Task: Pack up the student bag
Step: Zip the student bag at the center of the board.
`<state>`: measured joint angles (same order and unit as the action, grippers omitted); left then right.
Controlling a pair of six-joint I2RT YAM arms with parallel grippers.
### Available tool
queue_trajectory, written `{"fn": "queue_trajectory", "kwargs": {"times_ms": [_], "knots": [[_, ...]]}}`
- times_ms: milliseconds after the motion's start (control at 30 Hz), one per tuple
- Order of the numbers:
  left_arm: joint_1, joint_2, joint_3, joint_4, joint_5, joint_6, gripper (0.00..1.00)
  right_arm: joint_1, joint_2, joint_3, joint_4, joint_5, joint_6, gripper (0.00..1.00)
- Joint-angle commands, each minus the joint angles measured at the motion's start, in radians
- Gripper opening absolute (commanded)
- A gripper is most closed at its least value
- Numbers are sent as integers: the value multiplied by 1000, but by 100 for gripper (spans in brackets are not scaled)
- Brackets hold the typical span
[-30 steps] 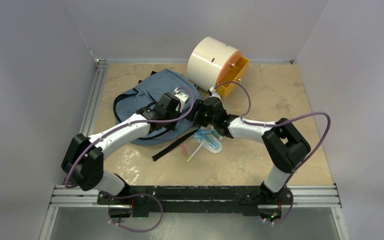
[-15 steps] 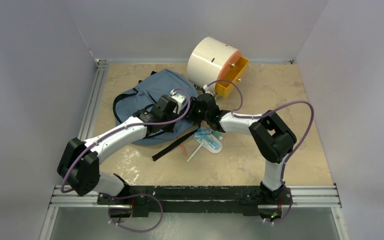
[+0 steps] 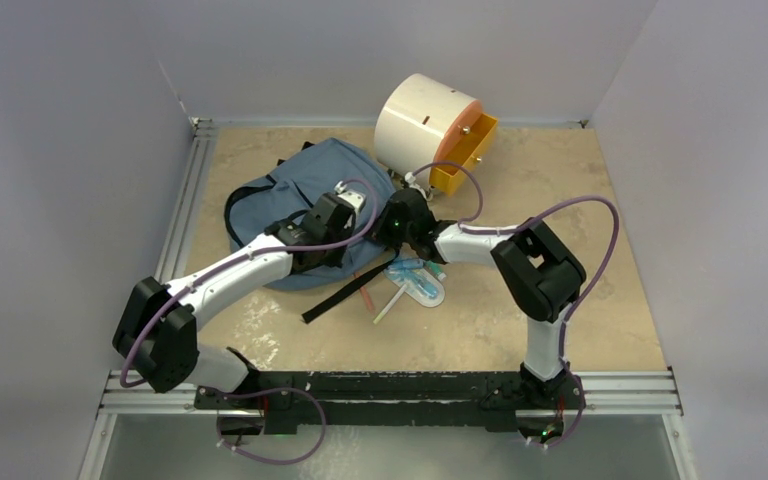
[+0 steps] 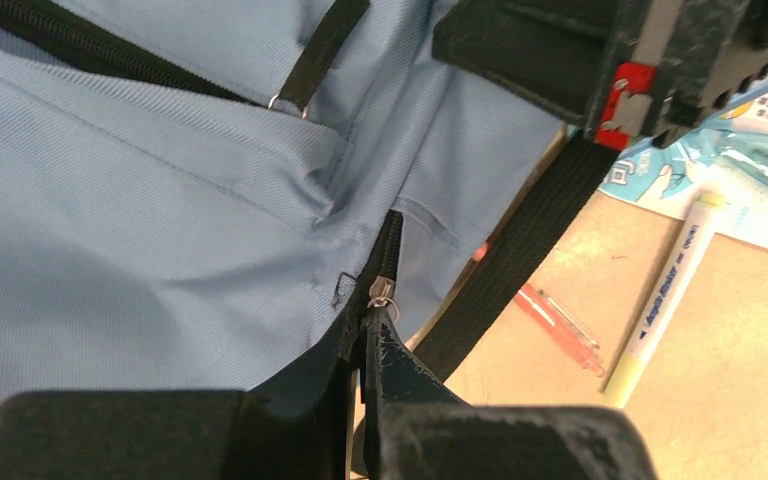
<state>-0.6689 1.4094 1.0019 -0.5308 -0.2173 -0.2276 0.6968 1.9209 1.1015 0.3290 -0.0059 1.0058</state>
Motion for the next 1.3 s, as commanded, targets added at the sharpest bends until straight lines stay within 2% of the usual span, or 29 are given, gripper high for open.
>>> {"fn": "queue_trajectory", "kwargs": {"times_ms": [0,333,500,767,1100,1200,1267], "knots": [[-4,-30,37,-87,-77,-39,0,-26,-46,26,20,77,-13,0],[-3,-36,98,-218,-137,-104,0,-51,-67,30,-14,141,-50,0],[3,-35,128,-323,-225,-168,0,-57,-71,35,-25,156,-59,0],[82,-71,142,-408,-270,-221,0,-64,-63,45,-33,158,-59,0],[131,-190,185,-461,-299,-244,0,-74,-51,54,-39,159,-59,0],[132,-224,184,-401,-245,-205,0,-75,-48,52,-34,141,-59,0],[131,-233,173,-357,-195,-176,0,-75,-56,41,12,82,-148,0]]}}
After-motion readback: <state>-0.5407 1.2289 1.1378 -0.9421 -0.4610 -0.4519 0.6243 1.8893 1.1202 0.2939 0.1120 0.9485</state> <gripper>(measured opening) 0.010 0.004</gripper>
